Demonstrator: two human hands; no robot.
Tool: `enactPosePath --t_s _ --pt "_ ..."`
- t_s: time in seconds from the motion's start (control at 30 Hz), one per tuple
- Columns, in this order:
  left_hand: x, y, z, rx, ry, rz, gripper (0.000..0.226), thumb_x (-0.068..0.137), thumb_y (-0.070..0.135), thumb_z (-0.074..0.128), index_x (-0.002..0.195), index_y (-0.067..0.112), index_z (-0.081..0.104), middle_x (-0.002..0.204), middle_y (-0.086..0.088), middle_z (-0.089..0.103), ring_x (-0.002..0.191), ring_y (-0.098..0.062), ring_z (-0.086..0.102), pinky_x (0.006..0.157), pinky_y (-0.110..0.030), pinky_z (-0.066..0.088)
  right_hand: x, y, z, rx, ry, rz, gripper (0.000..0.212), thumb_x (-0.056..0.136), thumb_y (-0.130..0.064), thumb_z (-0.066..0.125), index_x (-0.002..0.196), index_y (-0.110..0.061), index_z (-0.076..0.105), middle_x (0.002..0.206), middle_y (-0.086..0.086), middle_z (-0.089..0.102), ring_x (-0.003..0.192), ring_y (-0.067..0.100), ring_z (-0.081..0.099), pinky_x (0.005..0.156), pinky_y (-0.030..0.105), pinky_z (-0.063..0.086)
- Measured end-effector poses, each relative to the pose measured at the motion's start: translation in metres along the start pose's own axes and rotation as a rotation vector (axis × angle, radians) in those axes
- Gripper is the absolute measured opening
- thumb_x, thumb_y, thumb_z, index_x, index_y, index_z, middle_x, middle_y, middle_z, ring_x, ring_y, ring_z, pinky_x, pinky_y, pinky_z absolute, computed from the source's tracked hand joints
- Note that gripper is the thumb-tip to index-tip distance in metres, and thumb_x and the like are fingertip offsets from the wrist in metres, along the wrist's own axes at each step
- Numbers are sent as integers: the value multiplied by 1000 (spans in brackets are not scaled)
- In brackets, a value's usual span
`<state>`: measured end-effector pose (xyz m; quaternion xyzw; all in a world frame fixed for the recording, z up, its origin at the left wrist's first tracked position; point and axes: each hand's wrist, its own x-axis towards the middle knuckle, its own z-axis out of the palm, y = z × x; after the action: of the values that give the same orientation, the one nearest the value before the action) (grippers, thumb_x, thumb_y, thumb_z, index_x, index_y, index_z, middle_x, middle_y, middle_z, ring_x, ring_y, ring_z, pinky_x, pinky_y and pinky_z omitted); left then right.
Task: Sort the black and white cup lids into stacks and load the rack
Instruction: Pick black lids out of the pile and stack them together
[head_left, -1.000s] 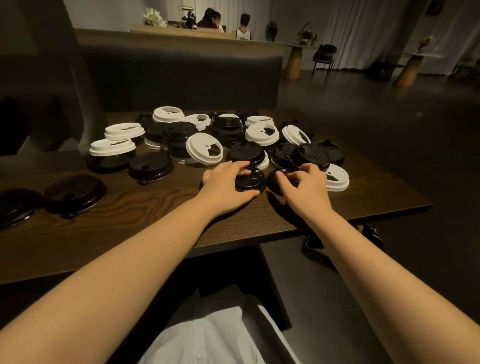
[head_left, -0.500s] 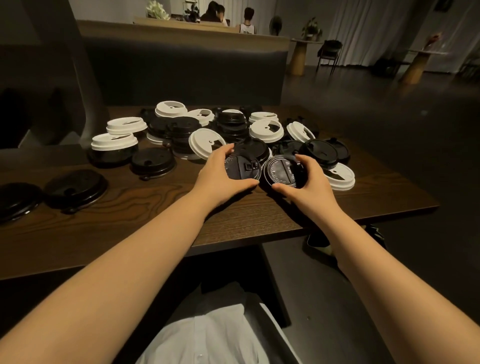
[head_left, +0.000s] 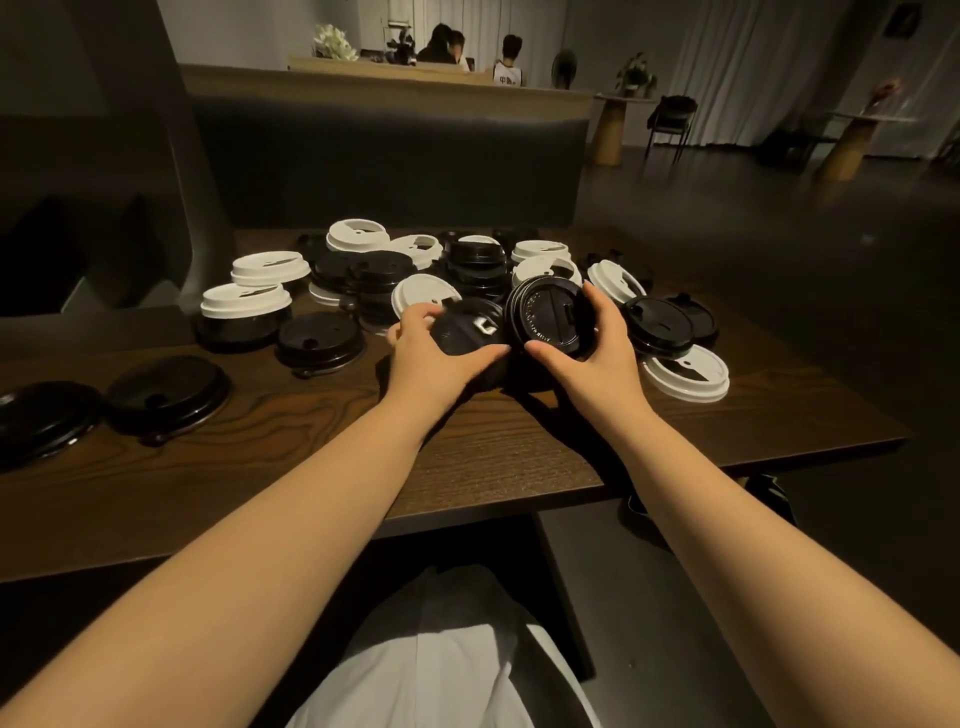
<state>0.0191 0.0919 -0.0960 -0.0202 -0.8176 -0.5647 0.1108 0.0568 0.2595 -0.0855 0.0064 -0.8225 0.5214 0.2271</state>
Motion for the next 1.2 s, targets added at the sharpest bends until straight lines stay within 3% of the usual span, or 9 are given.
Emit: enactPosePath --t_s 0.2,0.4,0.5,0.6,0.83,0.93,1.07,1.13,1.2 --pt "13 -4 -2 -236 -41 -91 60 83 12 73 137 7 47 130 -8 56 119 -21 56 103 -36 45 3 6 1 86 -6 8 80 78 -21 77 144 -25 33 147 -3 36 133 9 36 103 19 32" --pt "16 -4 -10 -484 -192 -165 32 88 10 65 119 12 65 106 -6 72 102 -21 67 84 -34 55 -3 6 2 12 -221 -137 88 74 -21 80 144 -34 27 149 -9 33 137 5 32 112 26 31" --pt "16 3 -12 -685 -248 -243 16 92 8 56 100 10 70 85 -4 74 85 -19 69 73 -31 57 -3 4 6 -72 -301 -192 88 74 -22 80 145 -31 28 139 -21 31 130 -8 29 106 7 25" --pt "7 9 -10 -913 -381 -377 24 100 12 41 106 8 63 86 -6 73 78 -17 71 65 -32 59 -4 3 7 -116 -284 -218 87 75 -22 80 146 -25 29 135 -23 30 122 -15 25 96 -5 21" --pt "-2 12 -8 -759 -467 -308 48 95 48 38 124 15 58 112 -9 69 102 -22 67 76 -37 57 -3 6 7 -150 -350 -282 83 79 -20 76 146 -28 27 148 -20 21 132 -15 16 105 0 16" --pt "-4 9 -6 -607 -443 -202 29 92 25 57 119 14 60 111 -11 68 100 -22 68 76 -35 58 -3 7 6 -105 -415 -285 82 82 -19 74 146 -31 24 152 -20 17 137 -11 16 111 11 21" --pt "0 10 -5 -748 -307 -253 19 95 5 52 112 11 60 101 -8 70 95 -21 67 79 -36 57 0 1 8 197 -270 -31 78 87 -16 67 149 -29 21 150 -6 33 124 -1 45 96 10 42" --pt "4 10 -7 -811 -312 -277 18 95 2 51 106 11 61 97 -7 70 94 -21 67 84 -37 55 2 -5 11 491 -241 192 62 92 -14 58 146 -17 29 132 6 54 98 5 64 81 19 55" --pt "5 8 -8 -847 -358 -304 23 93 0 52 113 9 59 106 -11 69 102 -24 65 90 -38 52 5 -7 16 566 -281 291 42 94 -13 54 135 -10 43 105 11 65 78 12 70 68 24 58"
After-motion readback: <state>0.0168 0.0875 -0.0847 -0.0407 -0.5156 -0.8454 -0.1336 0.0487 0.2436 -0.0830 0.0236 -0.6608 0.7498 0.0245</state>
